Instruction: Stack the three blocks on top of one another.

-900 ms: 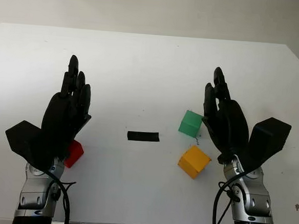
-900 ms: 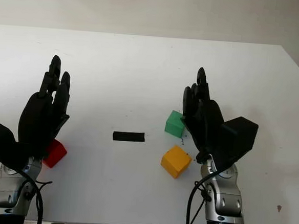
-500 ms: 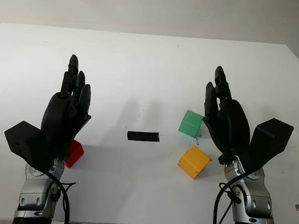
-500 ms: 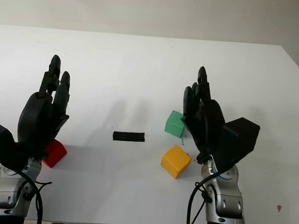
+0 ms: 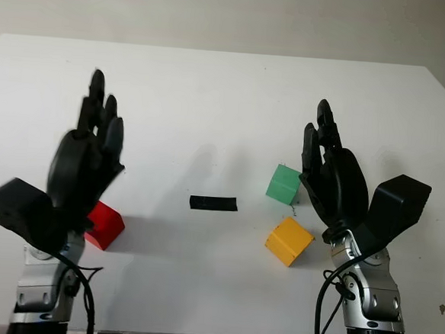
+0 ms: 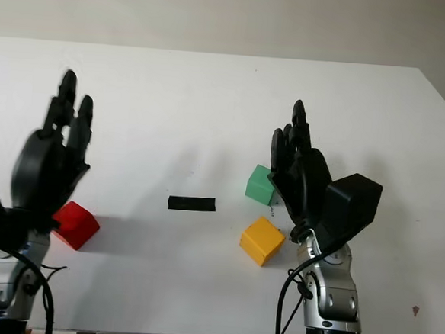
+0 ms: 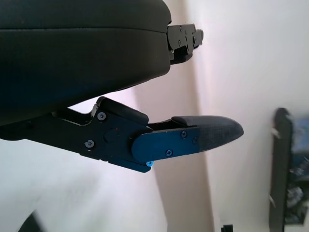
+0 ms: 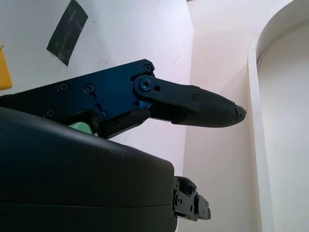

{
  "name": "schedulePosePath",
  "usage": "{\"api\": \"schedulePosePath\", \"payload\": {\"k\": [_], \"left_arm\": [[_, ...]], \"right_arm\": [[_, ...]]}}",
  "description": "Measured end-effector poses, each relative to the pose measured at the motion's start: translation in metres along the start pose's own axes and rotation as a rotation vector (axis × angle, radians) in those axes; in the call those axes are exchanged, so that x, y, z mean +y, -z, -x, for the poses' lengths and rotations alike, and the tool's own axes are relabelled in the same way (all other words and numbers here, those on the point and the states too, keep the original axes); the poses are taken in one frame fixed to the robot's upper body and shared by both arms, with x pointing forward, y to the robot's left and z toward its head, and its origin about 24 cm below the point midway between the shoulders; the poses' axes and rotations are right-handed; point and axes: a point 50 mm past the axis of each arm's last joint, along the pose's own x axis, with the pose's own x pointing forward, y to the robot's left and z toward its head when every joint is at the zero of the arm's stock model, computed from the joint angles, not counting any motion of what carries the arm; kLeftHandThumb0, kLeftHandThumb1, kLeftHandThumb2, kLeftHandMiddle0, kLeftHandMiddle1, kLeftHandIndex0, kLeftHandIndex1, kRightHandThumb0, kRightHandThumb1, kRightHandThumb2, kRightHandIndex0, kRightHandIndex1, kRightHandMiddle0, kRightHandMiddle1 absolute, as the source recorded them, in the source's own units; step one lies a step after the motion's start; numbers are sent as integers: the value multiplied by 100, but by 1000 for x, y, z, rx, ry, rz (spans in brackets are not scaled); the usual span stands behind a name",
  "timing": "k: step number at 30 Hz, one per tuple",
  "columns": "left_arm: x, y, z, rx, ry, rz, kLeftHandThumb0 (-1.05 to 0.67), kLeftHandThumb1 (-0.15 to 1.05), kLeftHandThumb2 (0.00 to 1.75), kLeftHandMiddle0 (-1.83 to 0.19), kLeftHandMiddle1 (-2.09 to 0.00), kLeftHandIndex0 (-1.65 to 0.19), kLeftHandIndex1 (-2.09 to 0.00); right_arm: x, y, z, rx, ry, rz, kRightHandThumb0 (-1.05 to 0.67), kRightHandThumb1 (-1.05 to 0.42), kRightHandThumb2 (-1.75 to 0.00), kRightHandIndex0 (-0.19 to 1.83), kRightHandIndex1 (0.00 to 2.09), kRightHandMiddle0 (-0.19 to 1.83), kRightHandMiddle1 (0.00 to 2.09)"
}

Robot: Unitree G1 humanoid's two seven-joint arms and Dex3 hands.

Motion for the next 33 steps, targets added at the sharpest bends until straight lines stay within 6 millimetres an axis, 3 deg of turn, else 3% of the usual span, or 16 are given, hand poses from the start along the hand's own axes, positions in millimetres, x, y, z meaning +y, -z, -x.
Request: {"api": "schedulePosePath", "payload": {"k": [2,6,9,14,20,25,33], "left_arm": [[10,-14,-7,-40,33,-85,-77,105,44,-25,-11,-13,-14],[35,-34,-14,41,160,-354,-82,105,32,-29,-8,-25,-14],[48,-48,-17,107,292,-498,-83,105,14,-16,-4,-30,-9],[64,-71,-21,245,489,-741,-72,88,3,-7,-3,-36,-8],[64,-78,-24,339,622,-946,-70,80,3,-5,-5,-43,-8],[59,-78,-23,335,744,-1081,-67,79,4,-1,-4,-43,-6],[49,-72,-20,288,835,-1236,-79,83,6,3,-4,-41,-5]], "right_arm": [[0,0,0,0,-1,-1,-72,-105,-63,-19,0,-19,0],[0,0,0,-1,0,-1,-72,-105,-63,-19,0,-19,0],[0,0,0,-1,0,0,-72,-105,-63,-19,0,-19,0],[0,0,0,-2,0,-1,-72,-105,-63,-19,0,-19,0],[0,-1,0,-3,-2,0,-73,-105,-63,-19,0,-19,0],[0,-1,0,-4,-3,0,-72,-105,-63,-19,0,-19,0],[1,-1,-1,-3,-2,6,-72,-105,-63,-19,0,-19,0]]}}
